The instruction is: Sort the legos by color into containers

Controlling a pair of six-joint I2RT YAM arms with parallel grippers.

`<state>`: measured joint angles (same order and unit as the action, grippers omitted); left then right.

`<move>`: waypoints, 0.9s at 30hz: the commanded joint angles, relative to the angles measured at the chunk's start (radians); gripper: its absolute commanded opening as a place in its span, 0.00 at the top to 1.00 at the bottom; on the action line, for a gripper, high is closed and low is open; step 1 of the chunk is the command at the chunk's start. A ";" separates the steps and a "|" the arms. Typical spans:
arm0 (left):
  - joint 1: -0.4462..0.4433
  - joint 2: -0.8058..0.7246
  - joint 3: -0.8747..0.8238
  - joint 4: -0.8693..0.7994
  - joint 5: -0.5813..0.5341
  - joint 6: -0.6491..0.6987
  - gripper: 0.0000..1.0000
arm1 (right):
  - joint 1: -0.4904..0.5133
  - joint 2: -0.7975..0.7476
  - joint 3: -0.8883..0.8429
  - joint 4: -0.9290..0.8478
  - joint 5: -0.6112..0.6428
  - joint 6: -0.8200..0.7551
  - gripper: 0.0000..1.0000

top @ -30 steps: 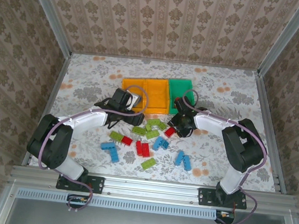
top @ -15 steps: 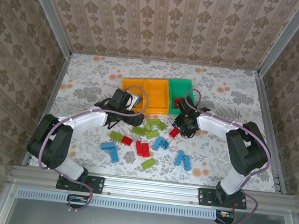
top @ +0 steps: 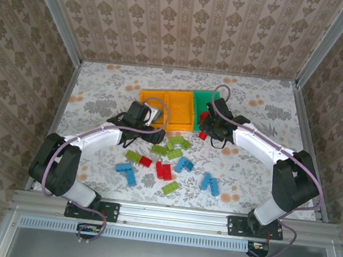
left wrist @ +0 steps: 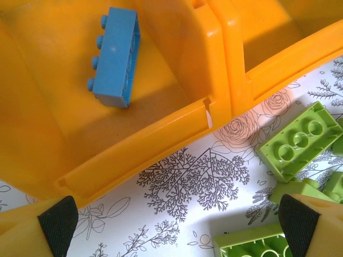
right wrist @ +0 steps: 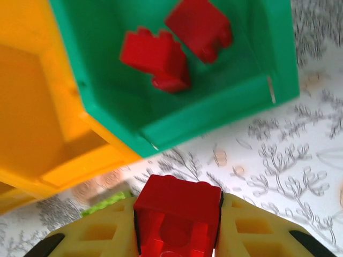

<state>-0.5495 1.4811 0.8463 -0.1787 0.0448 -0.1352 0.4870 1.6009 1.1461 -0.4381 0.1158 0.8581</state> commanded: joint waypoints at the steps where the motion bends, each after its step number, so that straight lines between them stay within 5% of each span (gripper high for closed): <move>1: -0.003 -0.029 -0.004 -0.009 -0.012 -0.017 0.00 | -0.011 0.051 0.136 -0.031 0.120 -0.165 0.80; 18: -0.003 -0.062 -0.016 -0.033 -0.030 -0.025 0.00 | -0.132 0.373 0.493 -0.082 0.091 -0.204 0.74; 22: -0.003 -0.064 -0.016 -0.037 -0.032 -0.026 0.00 | -0.133 0.421 0.564 -0.107 0.082 -0.222 0.59; 25: -0.003 -0.065 -0.019 -0.036 -0.034 -0.027 0.00 | -0.134 0.432 0.595 -0.143 0.058 -0.234 0.33; 27: -0.003 -0.065 -0.022 -0.036 -0.032 -0.027 0.00 | -0.133 0.415 0.587 -0.146 0.048 -0.235 0.29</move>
<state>-0.5495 1.4460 0.8371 -0.1963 0.0254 -0.1425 0.3504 2.0262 1.7027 -0.5312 0.1928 0.6411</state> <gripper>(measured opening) 0.999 0.705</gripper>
